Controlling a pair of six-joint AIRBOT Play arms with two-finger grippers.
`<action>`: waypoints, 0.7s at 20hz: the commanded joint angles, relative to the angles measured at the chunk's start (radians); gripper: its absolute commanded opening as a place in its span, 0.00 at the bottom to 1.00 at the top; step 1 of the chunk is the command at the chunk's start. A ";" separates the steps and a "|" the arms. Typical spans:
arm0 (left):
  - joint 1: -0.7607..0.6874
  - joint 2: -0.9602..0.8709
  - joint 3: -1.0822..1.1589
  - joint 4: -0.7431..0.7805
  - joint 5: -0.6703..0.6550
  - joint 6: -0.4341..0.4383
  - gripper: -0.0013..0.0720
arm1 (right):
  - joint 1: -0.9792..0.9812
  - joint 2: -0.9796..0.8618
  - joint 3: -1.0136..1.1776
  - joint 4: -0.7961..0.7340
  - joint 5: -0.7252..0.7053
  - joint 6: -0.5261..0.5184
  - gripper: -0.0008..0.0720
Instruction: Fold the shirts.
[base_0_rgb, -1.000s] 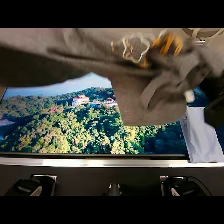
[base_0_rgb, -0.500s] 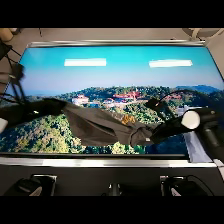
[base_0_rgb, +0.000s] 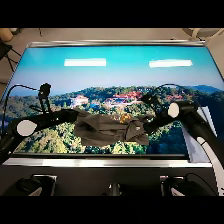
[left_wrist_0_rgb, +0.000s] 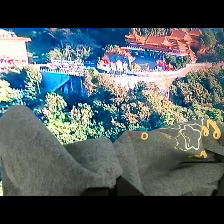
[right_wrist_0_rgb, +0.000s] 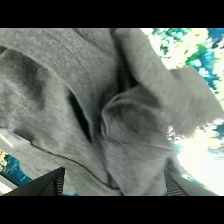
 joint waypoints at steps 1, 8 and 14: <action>0.032 -0.005 0.007 0.002 -0.035 0.025 0.05 | -0.156 -0.010 0.147 0.037 0.254 -0.088 0.93; 0.031 -0.005 0.007 0.002 -0.077 0.025 0.05 | -0.391 0.035 -0.292 0.385 0.199 -0.225 0.85; 0.026 -0.005 0.007 -0.002 -0.085 0.024 0.05 | -0.225 -0.010 -0.430 0.506 -0.211 -0.186 0.85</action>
